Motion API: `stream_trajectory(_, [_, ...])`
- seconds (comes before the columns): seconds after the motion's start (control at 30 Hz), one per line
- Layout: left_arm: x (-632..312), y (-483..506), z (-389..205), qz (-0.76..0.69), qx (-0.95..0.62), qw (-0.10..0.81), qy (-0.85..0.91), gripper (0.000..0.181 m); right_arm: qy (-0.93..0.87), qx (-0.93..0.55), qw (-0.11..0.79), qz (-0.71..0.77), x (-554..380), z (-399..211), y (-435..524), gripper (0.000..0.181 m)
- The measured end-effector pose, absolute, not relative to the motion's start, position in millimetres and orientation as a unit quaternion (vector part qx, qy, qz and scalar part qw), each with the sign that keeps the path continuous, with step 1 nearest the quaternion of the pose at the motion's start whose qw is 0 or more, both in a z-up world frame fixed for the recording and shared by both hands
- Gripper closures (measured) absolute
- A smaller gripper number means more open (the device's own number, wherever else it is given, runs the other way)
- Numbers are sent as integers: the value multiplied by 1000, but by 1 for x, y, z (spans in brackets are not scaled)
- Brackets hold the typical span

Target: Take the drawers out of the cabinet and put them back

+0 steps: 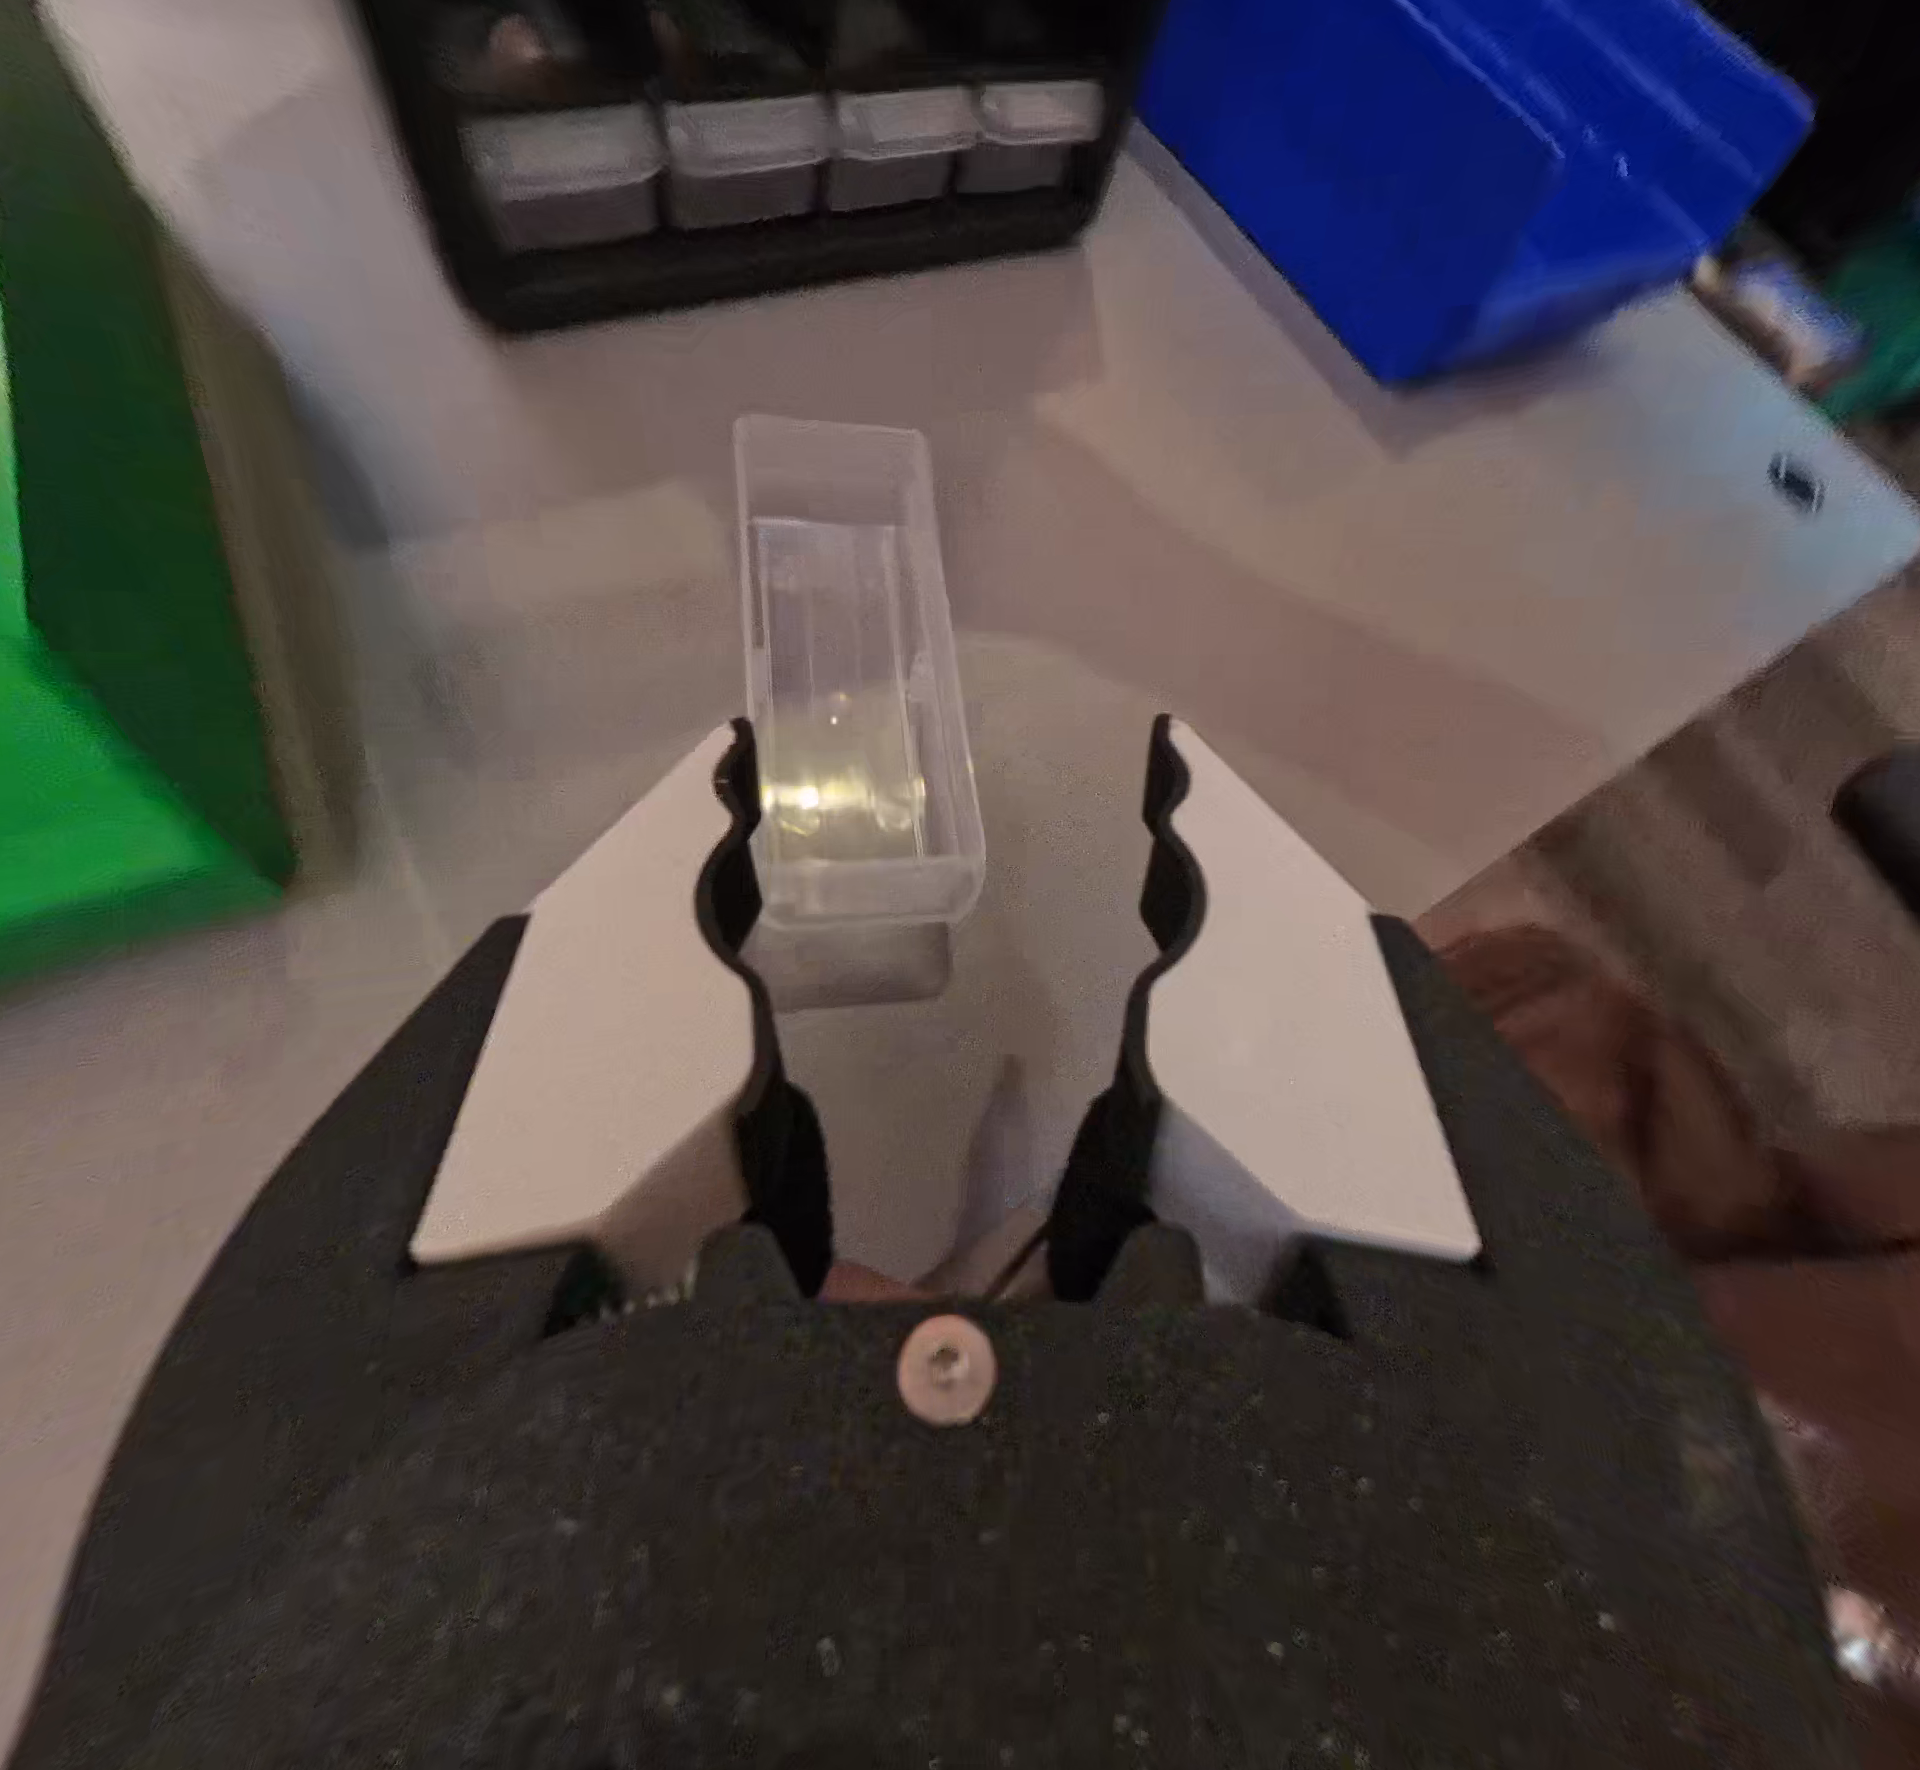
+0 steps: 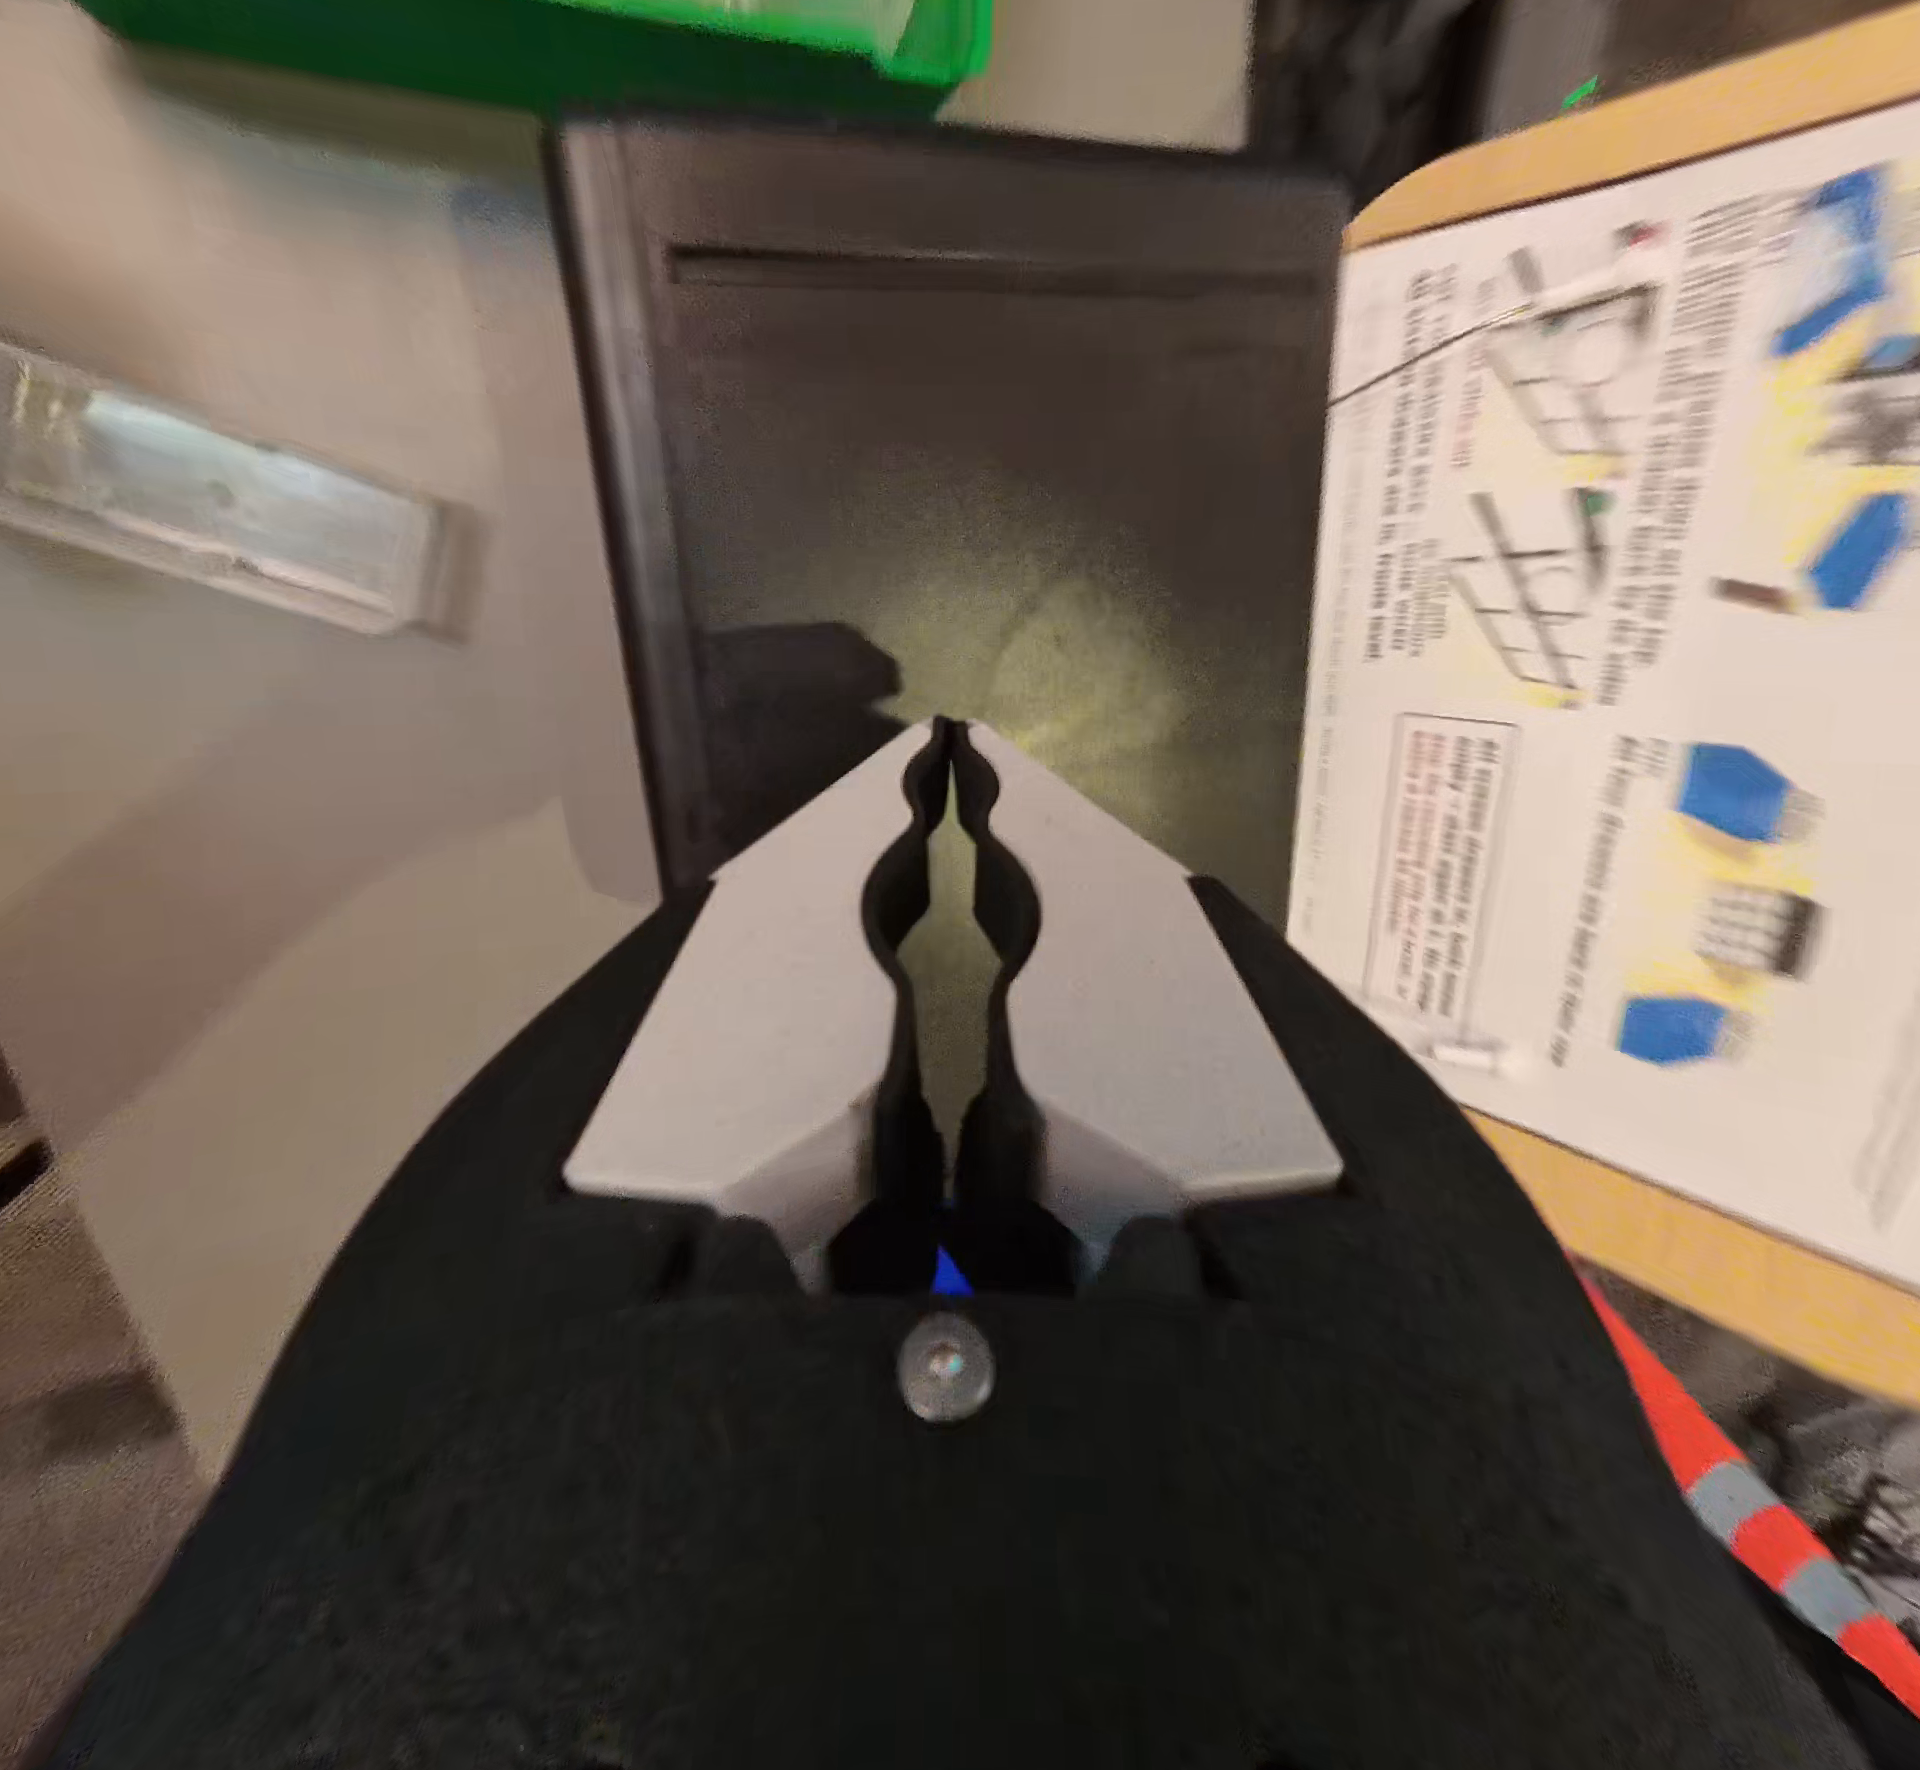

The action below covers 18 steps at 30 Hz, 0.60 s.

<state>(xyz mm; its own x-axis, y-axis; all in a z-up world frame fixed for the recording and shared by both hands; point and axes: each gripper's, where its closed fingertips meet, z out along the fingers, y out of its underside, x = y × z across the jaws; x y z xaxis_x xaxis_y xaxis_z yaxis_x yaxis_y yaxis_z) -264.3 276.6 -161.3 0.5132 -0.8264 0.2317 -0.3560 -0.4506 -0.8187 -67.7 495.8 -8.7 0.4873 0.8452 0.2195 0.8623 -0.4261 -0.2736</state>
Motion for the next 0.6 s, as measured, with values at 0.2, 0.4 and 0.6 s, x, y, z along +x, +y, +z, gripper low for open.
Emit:
stream_trajectory(0.2, [-276, 285, -198, -247, -806, 392, 369, 89, -503, -859, 87, 35, -68, -36, 508, 181])
stream_trajectory(0.4, [-274, 300, -225, -264, -813, 386, 348, 88, -505, -863, 33, -7, -68, -37, 509, 181])
stream_trajectory(0.6, [-266, 302, -232, -227, -797, 393, 399, 96, -497, -868, 1, -11, -68, -37, 509, 181])
